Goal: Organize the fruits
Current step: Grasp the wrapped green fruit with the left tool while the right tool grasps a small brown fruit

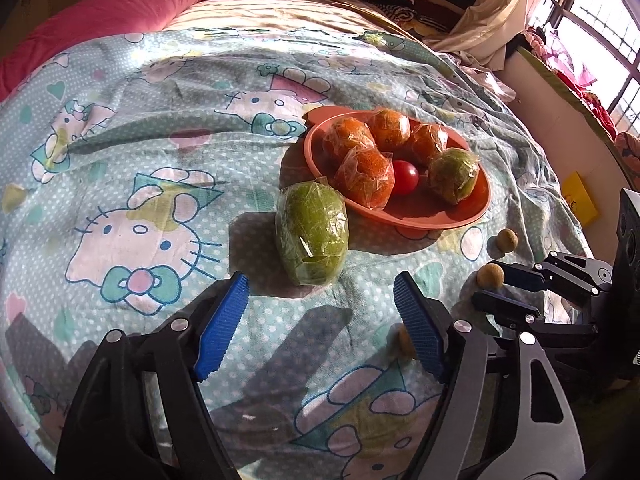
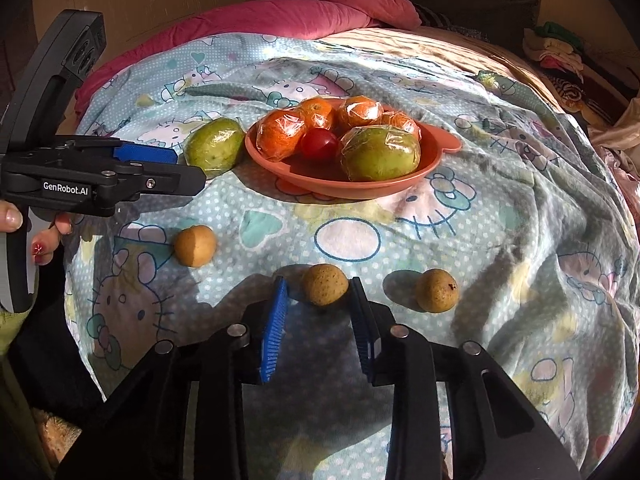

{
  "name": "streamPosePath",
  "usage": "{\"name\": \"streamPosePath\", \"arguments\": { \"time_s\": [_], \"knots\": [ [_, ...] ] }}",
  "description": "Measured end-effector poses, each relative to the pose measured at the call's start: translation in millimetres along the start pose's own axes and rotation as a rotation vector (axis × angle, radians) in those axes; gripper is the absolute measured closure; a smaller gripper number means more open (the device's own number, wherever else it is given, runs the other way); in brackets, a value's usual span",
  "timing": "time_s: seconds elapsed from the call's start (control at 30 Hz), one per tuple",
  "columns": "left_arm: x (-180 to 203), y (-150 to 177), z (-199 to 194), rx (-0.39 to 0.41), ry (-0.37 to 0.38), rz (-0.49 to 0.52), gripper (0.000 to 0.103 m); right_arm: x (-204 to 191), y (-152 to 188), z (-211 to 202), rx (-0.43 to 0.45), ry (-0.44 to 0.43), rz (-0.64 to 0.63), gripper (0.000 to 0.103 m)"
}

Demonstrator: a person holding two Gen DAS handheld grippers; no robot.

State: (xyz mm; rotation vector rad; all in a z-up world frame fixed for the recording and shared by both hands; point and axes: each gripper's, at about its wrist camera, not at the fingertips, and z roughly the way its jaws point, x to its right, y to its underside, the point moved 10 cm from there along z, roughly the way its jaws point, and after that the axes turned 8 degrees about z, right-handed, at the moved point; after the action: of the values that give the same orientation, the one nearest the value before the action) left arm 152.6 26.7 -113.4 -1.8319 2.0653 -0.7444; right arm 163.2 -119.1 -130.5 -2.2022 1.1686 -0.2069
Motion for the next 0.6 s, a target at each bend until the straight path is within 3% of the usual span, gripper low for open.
{"name": "streamPosePath", "arguments": {
  "time_s": [0.5,0.6],
  "knots": [
    [-6,-21,19,-0.002,-0.010,0.001,0.059,3,-4,-13,0.024,-0.041,0.034,0.080],
    [-10,-23,21,0.001,-0.014,-0.013,0.067,6,-6,-16,0.033,-0.040,0.042,0.080]
  ]
}}
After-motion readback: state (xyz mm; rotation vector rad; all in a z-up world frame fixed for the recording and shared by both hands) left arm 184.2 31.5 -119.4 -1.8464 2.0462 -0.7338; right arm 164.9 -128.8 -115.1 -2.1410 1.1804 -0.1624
